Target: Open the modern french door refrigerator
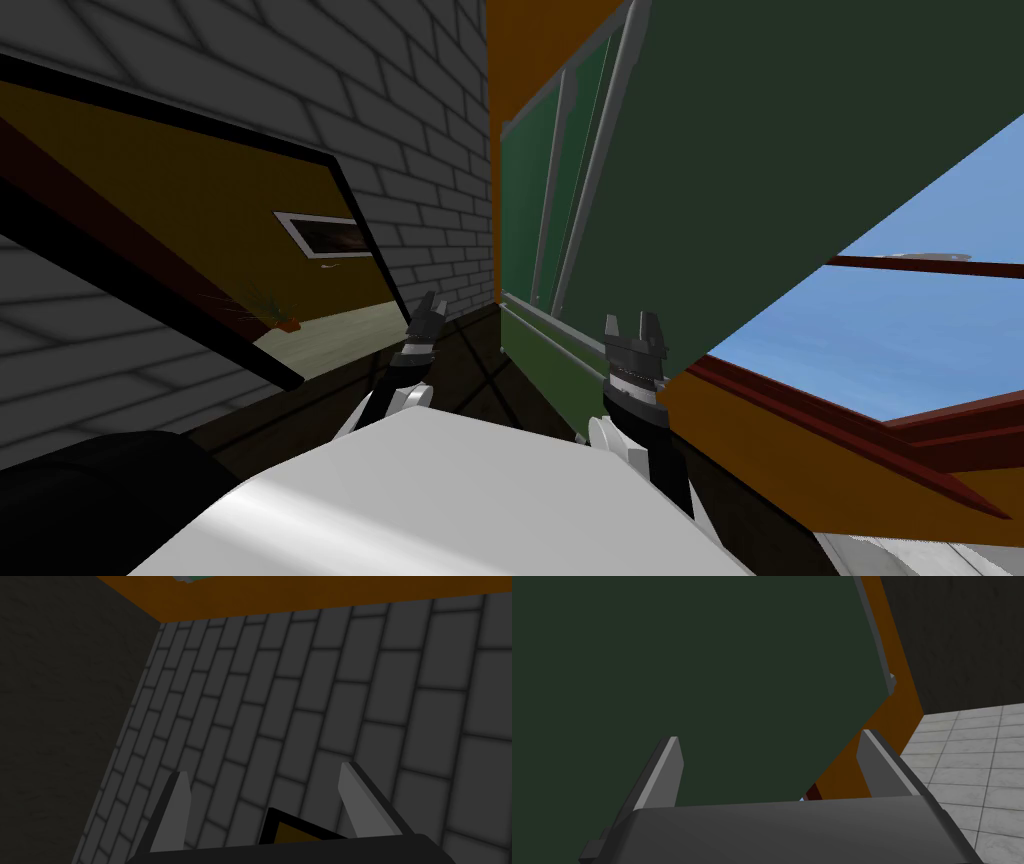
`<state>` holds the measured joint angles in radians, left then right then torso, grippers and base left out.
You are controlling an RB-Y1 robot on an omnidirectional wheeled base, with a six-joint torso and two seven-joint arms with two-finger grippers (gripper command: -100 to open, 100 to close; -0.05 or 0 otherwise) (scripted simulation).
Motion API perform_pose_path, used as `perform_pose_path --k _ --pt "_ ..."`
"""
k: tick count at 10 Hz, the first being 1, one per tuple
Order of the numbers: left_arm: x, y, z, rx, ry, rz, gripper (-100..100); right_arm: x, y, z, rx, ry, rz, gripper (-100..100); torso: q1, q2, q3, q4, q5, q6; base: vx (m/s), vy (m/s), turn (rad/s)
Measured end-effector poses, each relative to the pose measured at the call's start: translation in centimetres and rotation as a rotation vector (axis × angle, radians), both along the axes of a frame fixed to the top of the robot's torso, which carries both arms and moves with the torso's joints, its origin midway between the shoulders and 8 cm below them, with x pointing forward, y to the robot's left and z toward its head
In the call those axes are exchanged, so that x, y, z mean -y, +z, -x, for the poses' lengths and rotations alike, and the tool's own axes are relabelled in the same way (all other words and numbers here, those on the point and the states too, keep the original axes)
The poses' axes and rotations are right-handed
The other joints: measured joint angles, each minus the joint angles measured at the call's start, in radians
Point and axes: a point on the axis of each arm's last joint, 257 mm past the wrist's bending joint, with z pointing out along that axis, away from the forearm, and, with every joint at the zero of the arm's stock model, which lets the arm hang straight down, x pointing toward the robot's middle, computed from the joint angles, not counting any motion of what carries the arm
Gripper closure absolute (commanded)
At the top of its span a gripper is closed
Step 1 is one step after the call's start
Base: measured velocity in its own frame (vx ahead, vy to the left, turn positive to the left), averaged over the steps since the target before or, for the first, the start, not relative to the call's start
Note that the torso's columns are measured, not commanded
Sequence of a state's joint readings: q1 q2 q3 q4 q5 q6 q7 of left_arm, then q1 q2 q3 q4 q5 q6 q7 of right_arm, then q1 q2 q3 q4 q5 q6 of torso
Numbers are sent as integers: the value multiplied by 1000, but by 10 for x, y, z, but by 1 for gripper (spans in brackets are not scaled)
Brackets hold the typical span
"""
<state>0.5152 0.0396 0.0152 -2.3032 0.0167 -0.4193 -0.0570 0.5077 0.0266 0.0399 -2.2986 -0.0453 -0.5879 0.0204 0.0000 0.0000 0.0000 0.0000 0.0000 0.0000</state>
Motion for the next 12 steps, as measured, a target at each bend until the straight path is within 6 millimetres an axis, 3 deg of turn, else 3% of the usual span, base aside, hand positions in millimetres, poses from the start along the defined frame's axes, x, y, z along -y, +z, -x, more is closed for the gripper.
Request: perform_pose_path --k 2,9,10,12 --pt "0 0 0 0 0 0 0 0 0 0 0 0 0 0 0 104 -209 105 0 0 0 0 0" --pt "0 0 0 0 0 0 0 0 0 0 0 0 0 0 0 618 -1234 617 0 0 0 0 0" --pt "0 0 0 0 0 0 0 0 0 0 0 0 0 -100 0 691 -1382 691 0 0 19 10 -7" --pt "0 0 0 0 0 0 0 -5 -2 -1 -15 7 75 -100 1 733 -1471 734 0 0 43 34 -16"
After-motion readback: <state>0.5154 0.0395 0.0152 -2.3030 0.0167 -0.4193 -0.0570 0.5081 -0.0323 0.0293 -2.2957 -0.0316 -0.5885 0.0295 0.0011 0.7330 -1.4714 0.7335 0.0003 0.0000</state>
